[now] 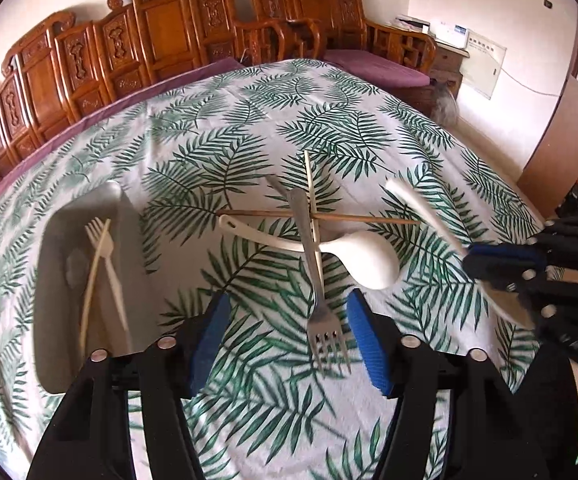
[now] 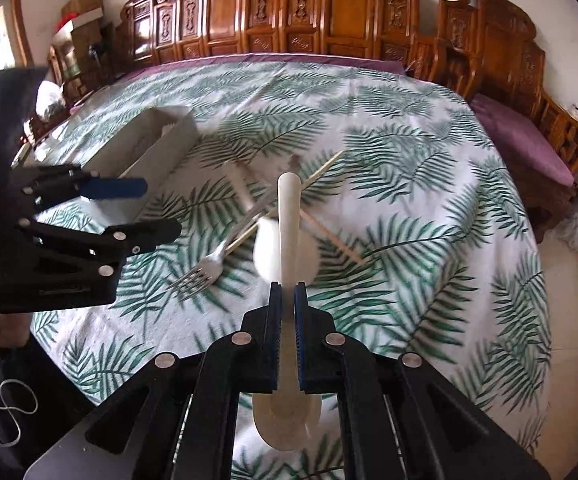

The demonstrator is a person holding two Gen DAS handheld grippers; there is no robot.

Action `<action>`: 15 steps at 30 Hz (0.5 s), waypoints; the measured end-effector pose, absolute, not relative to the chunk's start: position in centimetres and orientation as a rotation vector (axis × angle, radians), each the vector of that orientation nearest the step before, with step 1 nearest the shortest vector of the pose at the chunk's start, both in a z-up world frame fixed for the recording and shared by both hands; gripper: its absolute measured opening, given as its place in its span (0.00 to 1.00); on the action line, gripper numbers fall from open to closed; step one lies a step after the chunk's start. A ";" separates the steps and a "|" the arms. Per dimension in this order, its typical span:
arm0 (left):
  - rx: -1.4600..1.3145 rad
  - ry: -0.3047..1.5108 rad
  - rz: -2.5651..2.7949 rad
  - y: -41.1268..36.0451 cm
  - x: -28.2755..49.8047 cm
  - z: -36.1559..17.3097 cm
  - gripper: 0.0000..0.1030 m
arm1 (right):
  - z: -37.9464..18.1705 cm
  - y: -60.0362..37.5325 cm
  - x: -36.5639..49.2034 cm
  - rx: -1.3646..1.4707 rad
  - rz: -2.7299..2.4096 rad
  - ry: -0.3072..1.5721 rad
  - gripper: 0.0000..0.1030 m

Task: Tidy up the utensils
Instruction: 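Grasp a metal fork with the left gripper while the right holds the white spoon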

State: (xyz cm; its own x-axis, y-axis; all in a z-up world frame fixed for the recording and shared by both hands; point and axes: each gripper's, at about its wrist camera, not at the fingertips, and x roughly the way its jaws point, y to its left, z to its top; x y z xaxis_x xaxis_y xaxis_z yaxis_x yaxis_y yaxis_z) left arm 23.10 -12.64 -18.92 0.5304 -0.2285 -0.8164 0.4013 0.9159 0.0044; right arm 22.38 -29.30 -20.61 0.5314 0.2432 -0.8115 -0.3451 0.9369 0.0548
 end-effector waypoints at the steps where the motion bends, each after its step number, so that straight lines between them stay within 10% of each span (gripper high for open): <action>1: 0.196 0.943 -0.380 -12.8 23.3 -19.2 0.52 | -20.5 -29.7 22.6 -0.114 0.341 0.944 0.07; 15: 0.197 1.021 -0.405 -15.8 27.3 -22.5 0.28 | -19.9 -33.0 23.5 -0.066 0.281 0.928 0.07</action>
State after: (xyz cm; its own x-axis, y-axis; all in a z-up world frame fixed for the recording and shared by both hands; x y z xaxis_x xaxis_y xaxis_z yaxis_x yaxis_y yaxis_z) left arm 27.33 -15.80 -22.48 0.4571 -0.2354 -0.8577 0.4161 0.9089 -0.0277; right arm 23.51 -33.01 -19.88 0.5653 0.2109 -0.7975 -0.2674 0.9614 0.0647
